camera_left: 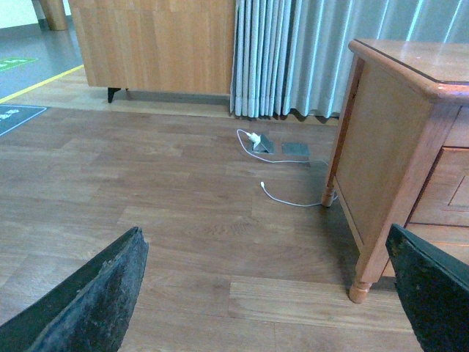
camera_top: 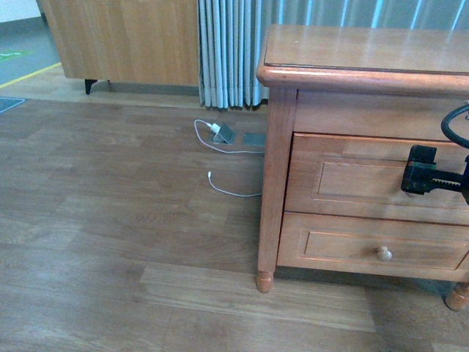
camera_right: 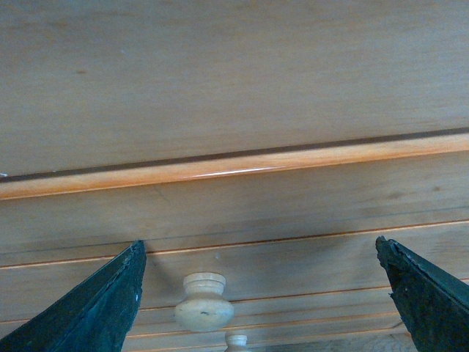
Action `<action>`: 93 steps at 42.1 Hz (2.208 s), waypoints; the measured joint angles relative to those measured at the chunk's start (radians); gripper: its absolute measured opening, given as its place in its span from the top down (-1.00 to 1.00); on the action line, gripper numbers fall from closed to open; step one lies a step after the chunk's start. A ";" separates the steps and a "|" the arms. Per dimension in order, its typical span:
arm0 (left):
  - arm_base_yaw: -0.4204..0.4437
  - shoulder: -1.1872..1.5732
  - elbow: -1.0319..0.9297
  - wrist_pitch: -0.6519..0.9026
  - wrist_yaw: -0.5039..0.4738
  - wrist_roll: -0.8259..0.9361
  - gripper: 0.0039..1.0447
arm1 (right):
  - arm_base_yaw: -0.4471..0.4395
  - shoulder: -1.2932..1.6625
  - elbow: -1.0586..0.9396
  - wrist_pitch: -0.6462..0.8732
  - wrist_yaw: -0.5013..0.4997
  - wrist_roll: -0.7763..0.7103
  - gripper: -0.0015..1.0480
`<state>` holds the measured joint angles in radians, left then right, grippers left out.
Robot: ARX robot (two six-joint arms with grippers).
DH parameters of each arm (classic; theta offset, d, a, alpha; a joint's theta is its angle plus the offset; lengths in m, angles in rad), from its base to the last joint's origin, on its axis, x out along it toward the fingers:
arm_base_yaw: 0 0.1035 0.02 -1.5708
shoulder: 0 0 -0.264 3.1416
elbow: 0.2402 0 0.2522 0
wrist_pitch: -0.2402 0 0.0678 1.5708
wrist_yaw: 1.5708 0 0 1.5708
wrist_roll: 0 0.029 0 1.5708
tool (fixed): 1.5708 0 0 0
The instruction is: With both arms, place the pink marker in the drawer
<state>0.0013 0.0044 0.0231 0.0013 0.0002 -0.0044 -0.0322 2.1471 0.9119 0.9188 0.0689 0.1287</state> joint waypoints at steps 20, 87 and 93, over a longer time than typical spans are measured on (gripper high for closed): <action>0.000 0.000 0.000 0.000 0.000 0.000 -0.89 | -0.006 -0.307 -0.196 -0.212 -0.153 -0.005 -0.84; 0.000 0.000 0.000 0.000 0.000 0.000 -0.89 | 0.028 -1.871 -0.907 -0.644 -0.070 -0.129 0.97; 0.000 0.000 0.000 -0.001 0.000 0.000 -0.89 | 0.029 -1.915 -0.907 -0.683 -0.070 -0.129 0.97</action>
<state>0.0013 0.0044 0.0231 0.0006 0.0002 -0.0044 -0.0036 0.2321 0.0051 0.2356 -0.0010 -0.0002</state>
